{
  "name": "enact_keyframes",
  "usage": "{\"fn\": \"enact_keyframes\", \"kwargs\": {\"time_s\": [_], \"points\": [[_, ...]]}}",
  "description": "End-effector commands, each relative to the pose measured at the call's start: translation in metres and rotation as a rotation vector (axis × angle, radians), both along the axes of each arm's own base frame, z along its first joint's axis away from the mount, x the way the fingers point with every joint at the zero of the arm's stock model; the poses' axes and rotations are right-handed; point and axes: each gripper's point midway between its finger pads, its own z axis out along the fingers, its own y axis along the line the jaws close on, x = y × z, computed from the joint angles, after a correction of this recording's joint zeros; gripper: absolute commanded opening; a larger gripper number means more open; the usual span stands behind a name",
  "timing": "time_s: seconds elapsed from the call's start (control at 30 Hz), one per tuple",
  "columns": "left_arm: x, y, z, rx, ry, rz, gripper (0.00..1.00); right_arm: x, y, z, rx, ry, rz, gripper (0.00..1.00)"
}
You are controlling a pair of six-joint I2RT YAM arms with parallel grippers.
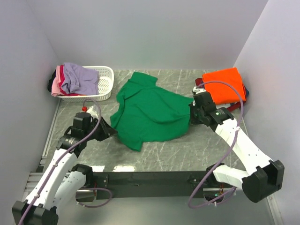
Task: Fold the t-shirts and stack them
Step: Flatten the tshirt out
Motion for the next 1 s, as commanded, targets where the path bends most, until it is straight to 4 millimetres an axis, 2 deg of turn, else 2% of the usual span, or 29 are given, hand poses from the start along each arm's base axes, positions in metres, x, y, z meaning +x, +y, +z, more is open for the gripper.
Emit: {"fn": "enact_keyframes", "kwargs": {"time_s": [0.0, 0.07, 0.1, 0.13, 0.27, 0.3, 0.4, 0.47, 0.53, 0.57, 0.6, 0.63, 0.73, 0.77, 0.83, 0.87, 0.9, 0.93, 0.97], "points": [[-0.006, 0.014, 0.017, 0.055, 0.005, 0.066, 0.32, -0.012, -0.006, 0.007, -0.018, 0.011, -0.043, 0.13], [-0.005, 0.021, 0.031, 0.073, -0.046, 0.097, 0.40, -0.013, -0.016, 0.004, -0.055, 0.008, -0.085, 0.35], [-0.006, 0.022, 0.033, 0.074, -0.048, 0.099, 0.52, -0.014, -0.018, 0.004, -0.063, 0.013, -0.093, 0.51], [-0.008, 0.018, 0.040, 0.055, -0.052, 0.082, 0.58, -0.015, -0.019, 0.006, -0.074, 0.023, -0.102, 0.57], [-0.011, 0.008, 0.062, -0.017, -0.094, 0.046, 0.62, -0.016, -0.021, 0.024, -0.080, -0.019, -0.118, 0.60], [-0.009, 0.008, 0.064, -0.015, -0.106, 0.051, 0.66, -0.016, -0.020, 0.029, -0.071, -0.034, -0.117, 0.61], [0.003, 0.006, 0.051, 0.005, -0.093, 0.043, 0.69, -0.006, -0.011, 0.037, -0.033, -0.082, -0.096, 0.63], [0.018, -0.005, 0.040, -0.028, -0.089, 0.016, 0.69, 0.006, -0.005, 0.031, -0.024, -0.089, -0.098, 0.63], [0.035, -0.015, 0.041, -0.075, -0.138, 0.003, 0.69, 0.015, 0.003, 0.023, -0.012, -0.088, -0.082, 0.63], [0.042, -0.019, 0.033, -0.067, -0.121, 0.004, 0.69, 0.027, 0.008, 0.017, -0.007, -0.091, -0.081, 0.63], [0.048, -0.021, 0.033, -0.061, -0.128, 0.004, 0.69, 0.031, 0.013, 0.013, -0.001, -0.086, -0.073, 0.63], [0.064, -0.022, 0.033, -0.036, -0.144, 0.016, 0.69, 0.040, 0.017, 0.003, -0.011, -0.062, -0.069, 0.63], [0.084, -0.034, 0.043, -0.021, -0.189, 0.005, 0.69, 0.065, 0.026, 0.001, -0.006, -0.079, -0.078, 0.63], [0.093, -0.044, 0.040, -0.027, -0.198, -0.012, 0.69, 0.075, 0.031, -0.009, -0.012, -0.066, -0.079, 0.63], [0.102, -0.056, 0.039, -0.038, -0.199, -0.039, 0.69, 0.090, 0.038, -0.010, 0.007, -0.065, -0.076, 0.63], [0.109, -0.067, 0.026, -0.029, -0.180, -0.056, 0.69, 0.099, 0.041, -0.023, 0.001, -0.042, -0.081, 0.63], [0.113, -0.072, 0.022, -0.025, -0.173, -0.065, 0.69, 0.108, 0.045, -0.022, 0.009, -0.045, -0.085, 0.63], [0.117, -0.077, 0.005, -0.014, -0.133, -0.079, 0.69, 0.113, 0.048, -0.039, -0.005, -0.005, -0.083, 0.63], [0.119, -0.083, -0.002, -0.013, -0.120, -0.092, 0.69, 0.119, 0.049, -0.043, -0.002, 0.001, -0.088, 0.63]]}}
